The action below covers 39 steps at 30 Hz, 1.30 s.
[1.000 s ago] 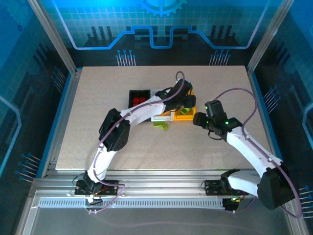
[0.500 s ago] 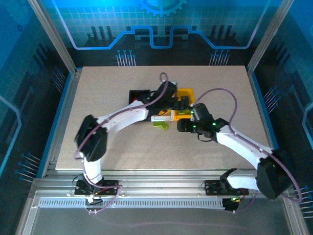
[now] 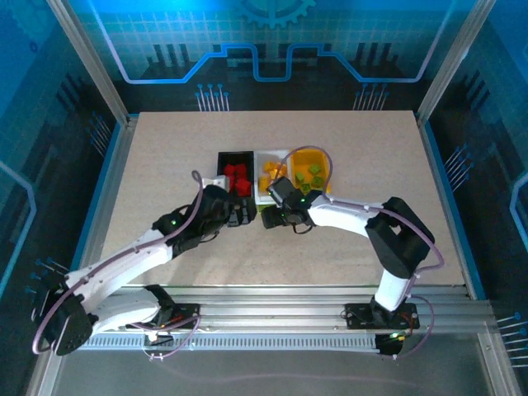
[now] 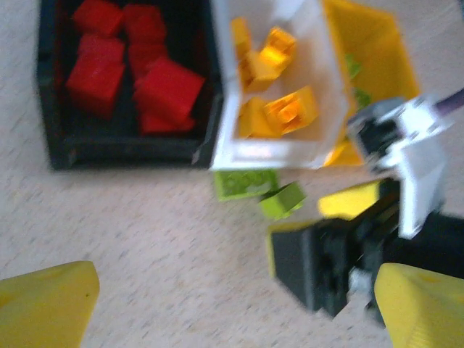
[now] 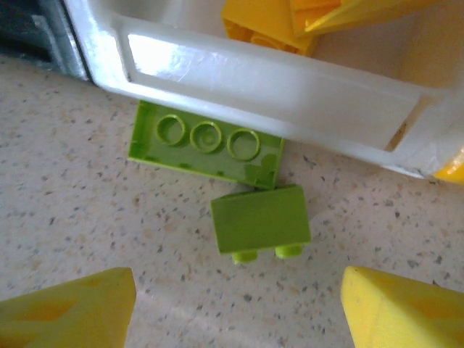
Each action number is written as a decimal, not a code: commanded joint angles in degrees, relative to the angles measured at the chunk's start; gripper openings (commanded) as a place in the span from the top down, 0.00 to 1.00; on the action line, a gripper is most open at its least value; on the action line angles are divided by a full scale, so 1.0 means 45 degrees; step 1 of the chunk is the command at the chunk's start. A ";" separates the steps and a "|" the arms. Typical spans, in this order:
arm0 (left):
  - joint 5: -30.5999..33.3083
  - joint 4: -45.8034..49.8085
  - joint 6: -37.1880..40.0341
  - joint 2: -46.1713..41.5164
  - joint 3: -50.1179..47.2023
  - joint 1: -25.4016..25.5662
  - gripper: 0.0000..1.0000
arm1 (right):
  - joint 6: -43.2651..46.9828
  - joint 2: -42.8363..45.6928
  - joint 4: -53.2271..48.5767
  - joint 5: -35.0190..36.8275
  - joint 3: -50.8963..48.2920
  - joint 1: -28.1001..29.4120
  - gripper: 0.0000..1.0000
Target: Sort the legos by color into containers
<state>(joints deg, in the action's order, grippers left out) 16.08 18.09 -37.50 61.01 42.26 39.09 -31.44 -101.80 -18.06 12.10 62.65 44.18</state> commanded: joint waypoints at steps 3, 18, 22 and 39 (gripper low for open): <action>0.0380 0.0834 -0.1050 -0.1442 -0.1595 -0.0161 0.01 | 0.0013 -0.1089 -0.0087 0.0544 0.0970 -0.0144 0.29; 0.0403 0.0889 -0.1096 -0.1781 -0.1984 -0.0188 0.01 | -0.0006 -0.0356 -0.0163 0.0975 0.0456 -0.0126 0.66; 0.0244 0.0484 -0.0975 -0.1740 -0.2189 -0.0172 0.01 | -0.0049 0.1969 0.0083 0.1219 -0.0681 -0.0156 0.68; 0.0013 0.0525 -0.1100 -0.1892 -0.2380 -0.0190 0.01 | 0.0345 -0.0620 -0.2507 0.0837 0.4344 -0.4438 0.47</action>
<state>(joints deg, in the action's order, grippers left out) 16.67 19.66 -42.09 53.58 31.33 38.76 -30.61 -102.78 -25.52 15.97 78.19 24.75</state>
